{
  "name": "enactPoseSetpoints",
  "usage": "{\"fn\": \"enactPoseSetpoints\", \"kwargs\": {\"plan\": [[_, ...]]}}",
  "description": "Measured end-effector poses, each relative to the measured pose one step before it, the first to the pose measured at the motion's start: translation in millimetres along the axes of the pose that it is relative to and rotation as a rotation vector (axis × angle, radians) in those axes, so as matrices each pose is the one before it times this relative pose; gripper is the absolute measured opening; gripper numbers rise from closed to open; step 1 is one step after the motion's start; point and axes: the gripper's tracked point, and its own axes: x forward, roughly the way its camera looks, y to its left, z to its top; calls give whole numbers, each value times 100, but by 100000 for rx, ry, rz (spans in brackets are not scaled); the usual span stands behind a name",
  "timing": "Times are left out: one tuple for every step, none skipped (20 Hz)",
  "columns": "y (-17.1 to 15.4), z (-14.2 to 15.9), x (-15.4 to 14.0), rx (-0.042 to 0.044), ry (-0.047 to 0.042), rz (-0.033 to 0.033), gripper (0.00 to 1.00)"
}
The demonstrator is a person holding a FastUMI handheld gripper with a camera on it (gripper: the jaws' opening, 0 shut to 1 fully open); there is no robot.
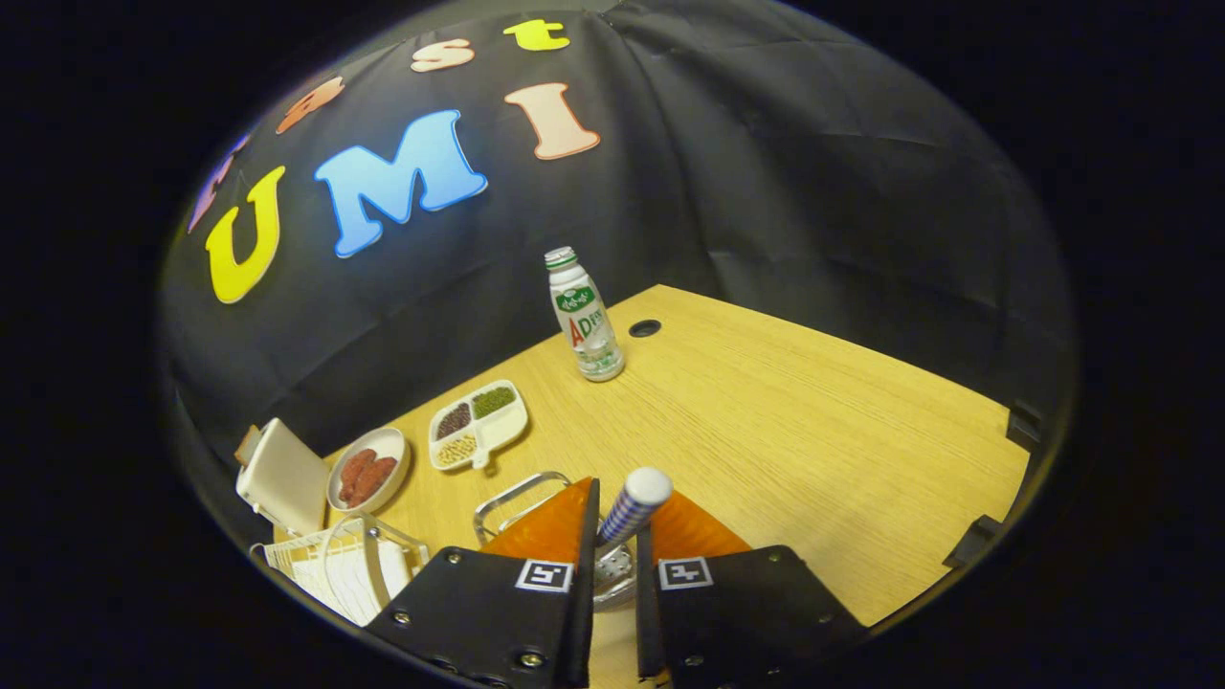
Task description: Take the plate from the dish rack, then take the spoon from the basket and place it into the plate.
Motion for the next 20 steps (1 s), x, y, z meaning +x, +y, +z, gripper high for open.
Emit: {"fn": "enactPoseSetpoints", "kwargs": {"plan": [[-27, -121, -176, -3554, 148, -2276, 7], [427, 29, 183, -2348, 100, 954, 7], [706, 212, 182, -1928, 42, 729, 8], [777, 171, -109, -1650, -182, 757, 7], [529, 421, -121, -2388, -663, 10, 7], [610, 511, -305, -2727, -1084, 371, 7], [525, 736, -378, -3123, -1534, 123, 7], [464, 792, -439, -2924, -1604, 18, 7], [411, 856, -450, -3152, -1562, -224, 7], [377, 755, -453, -3362, -1431, -471, 7], [145, 763, -536, -3475, -1046, -924, 7], [160, 706, -674, -3431, -1132, -832, 7], [230, 878, -800, -3185, -1507, -664, 8], [241, 884, -814, -3057, -1686, -530, 7], [279, 941, -916, -2932, -1835, -349, 7], [428, 859, -1058, -2869, -1719, 165, 7], [480, 885, -1067, -2887, -1674, 105, 7], [630, 911, -1086, -2729, -1801, 735, 7], [831, 933, -1230, -2286, -1823, 1094, 7], [1046, 724, -1238, -2177, -1724, 1624, 8]]}}
